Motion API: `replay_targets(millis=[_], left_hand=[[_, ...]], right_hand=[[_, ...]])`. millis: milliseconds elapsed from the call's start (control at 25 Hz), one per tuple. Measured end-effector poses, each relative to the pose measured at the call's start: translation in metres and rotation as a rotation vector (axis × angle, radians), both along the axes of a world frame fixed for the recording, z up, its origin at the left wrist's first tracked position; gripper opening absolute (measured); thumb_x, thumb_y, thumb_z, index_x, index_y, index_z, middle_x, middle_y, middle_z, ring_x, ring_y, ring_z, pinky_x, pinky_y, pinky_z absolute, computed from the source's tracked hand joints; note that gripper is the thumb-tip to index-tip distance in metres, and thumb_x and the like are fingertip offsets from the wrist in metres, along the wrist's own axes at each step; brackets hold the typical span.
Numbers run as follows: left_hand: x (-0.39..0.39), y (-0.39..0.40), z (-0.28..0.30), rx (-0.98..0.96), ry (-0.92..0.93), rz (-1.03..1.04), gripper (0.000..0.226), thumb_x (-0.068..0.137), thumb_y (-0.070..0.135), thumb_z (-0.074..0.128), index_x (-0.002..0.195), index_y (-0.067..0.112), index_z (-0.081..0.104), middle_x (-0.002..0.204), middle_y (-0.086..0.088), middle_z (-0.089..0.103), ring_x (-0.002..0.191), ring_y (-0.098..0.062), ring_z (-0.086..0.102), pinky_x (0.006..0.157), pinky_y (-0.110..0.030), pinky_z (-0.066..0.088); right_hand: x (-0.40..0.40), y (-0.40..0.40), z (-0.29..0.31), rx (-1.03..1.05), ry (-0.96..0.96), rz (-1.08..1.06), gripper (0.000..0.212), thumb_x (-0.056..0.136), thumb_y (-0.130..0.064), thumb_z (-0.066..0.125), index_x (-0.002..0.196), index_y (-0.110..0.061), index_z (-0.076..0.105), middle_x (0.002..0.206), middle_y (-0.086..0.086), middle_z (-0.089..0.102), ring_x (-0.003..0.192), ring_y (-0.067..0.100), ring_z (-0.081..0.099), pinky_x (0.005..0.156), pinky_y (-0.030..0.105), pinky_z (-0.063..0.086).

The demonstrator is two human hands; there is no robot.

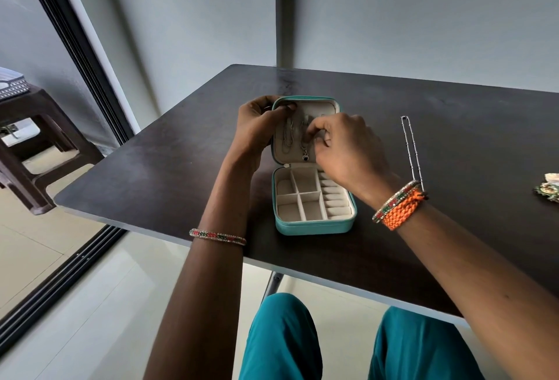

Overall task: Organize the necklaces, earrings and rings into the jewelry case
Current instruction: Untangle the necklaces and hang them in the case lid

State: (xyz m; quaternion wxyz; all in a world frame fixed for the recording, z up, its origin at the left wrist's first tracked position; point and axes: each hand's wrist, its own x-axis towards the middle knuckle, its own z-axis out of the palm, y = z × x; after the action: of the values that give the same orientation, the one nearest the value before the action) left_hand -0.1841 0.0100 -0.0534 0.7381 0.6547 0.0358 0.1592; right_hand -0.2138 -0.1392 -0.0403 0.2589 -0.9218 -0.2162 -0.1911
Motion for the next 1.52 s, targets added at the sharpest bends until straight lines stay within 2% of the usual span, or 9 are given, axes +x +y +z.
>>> replay_targets(millis=[160, 280, 560, 680, 800, 880, 1120, 1320, 1520], left_hand=[[0.000, 0.000, 0.000, 0.009, 0.007, 0.004, 0.008, 0.085, 0.005, 0.064, 0.082, 0.013, 0.066, 0.074, -0.006, 0.064, 0.066, -0.017, 0.059, 0.061, -0.027, 0.050], [-0.002, 0.000, 0.001, 0.020, 0.013, 0.009, 0.009, 0.088, 0.008, 0.060, 0.083, 0.013, 0.065, 0.072, -0.006, 0.062, 0.062, -0.016, 0.056, 0.057, -0.026, 0.048], [-0.007, -0.004, 0.007, -0.050, 0.116, 0.049, 0.016, 0.088, 0.017, 0.051, 0.082, 0.010, 0.064, 0.070, -0.006, 0.053, 0.056, -0.016, 0.050, 0.053, -0.024, 0.039], [-0.009, -0.005, 0.008, -0.075, 0.139, 0.030, 0.022, 0.087, 0.023, 0.047, 0.083, 0.010, 0.065, 0.070, -0.004, 0.055, 0.056, -0.014, 0.049, 0.051, -0.024, 0.038], [-0.011, -0.004, 0.010, -0.065, 0.121, 0.030, 0.024, 0.088, 0.023, 0.045, 0.080, 0.013, 0.065, 0.067, -0.001, 0.058, 0.052, -0.011, 0.052, 0.048, -0.019, 0.040], [-0.011, -0.004, 0.012, -0.090, 0.119, 0.024, 0.024, 0.088, 0.022, 0.045, 0.079, 0.012, 0.065, 0.064, -0.001, 0.059, 0.049, -0.010, 0.052, 0.046, -0.017, 0.040], [-0.012, -0.004, 0.012, -0.125, 0.102, 0.012, 0.024, 0.088, 0.020, 0.046, 0.077, 0.012, 0.066, 0.062, -0.001, 0.060, 0.049, -0.011, 0.054, 0.047, -0.019, 0.043], [-0.011, -0.004, 0.011, -0.097, 0.097, 0.014, 0.023, 0.088, 0.022, 0.046, 0.077, 0.013, 0.064, 0.069, -0.004, 0.059, 0.053, -0.012, 0.053, 0.052, -0.022, 0.043], [-0.010, -0.003, 0.010, -0.095, 0.104, 0.034, 0.022, 0.087, 0.021, 0.047, 0.075, 0.013, 0.063, 0.068, -0.004, 0.055, 0.052, -0.012, 0.052, 0.050, -0.022, 0.041]], right_hand=[[0.002, 0.001, -0.005, -0.018, 0.051, 0.028, 0.022, 0.085, -0.009, 0.058, 0.099, -0.020, 0.071, 0.085, 0.006, 0.070, 0.077, 0.029, 0.066, 0.072, 0.041, 0.056], [0.002, 0.003, -0.006, -0.016, 0.073, 0.022, 0.021, 0.084, -0.009, 0.058, 0.097, -0.018, 0.071, 0.076, 0.005, 0.067, 0.072, 0.027, 0.064, 0.072, 0.041, 0.056], [-0.005, 0.005, -0.003, -0.092, 0.045, 0.055, 0.019, 0.087, -0.009, 0.053, 0.096, -0.014, 0.069, 0.090, 0.007, 0.071, 0.081, 0.029, 0.067, 0.073, 0.042, 0.057], [-0.007, 0.003, 0.001, -0.119, 0.031, 0.047, 0.021, 0.087, -0.012, 0.053, 0.095, -0.016, 0.072, 0.092, 0.005, 0.072, 0.083, 0.028, 0.068, 0.075, 0.038, 0.056], [-0.008, 0.002, 0.006, -0.029, -0.090, 0.033, 0.023, 0.088, -0.014, 0.052, 0.095, -0.021, 0.073, 0.090, 0.002, 0.073, 0.080, 0.025, 0.068, 0.070, 0.028, 0.052], [-0.011, 0.006, 0.005, 0.021, -0.124, 0.097, 0.023, 0.089, -0.014, 0.053, 0.100, -0.022, 0.071, 0.089, 0.001, 0.073, 0.078, 0.024, 0.068, 0.070, 0.032, 0.055], [-0.008, 0.014, -0.008, -0.045, -0.041, 0.154, 0.022, 0.088, -0.014, 0.053, 0.105, -0.019, 0.066, 0.084, 0.000, 0.069, 0.072, 0.020, 0.063, 0.064, 0.026, 0.048], [-0.005, 0.016, -0.013, 0.054, 0.059, 0.182, 0.014, 0.087, -0.016, 0.057, 0.099, -0.014, 0.065, 0.081, -0.001, 0.068, 0.066, 0.015, 0.061, 0.060, 0.033, 0.054], [-0.005, 0.017, -0.014, 0.014, 0.088, 0.179, 0.013, 0.090, -0.018, 0.053, 0.095, -0.014, 0.064, 0.082, -0.003, 0.067, 0.065, 0.012, 0.061, 0.053, 0.023, 0.045]])
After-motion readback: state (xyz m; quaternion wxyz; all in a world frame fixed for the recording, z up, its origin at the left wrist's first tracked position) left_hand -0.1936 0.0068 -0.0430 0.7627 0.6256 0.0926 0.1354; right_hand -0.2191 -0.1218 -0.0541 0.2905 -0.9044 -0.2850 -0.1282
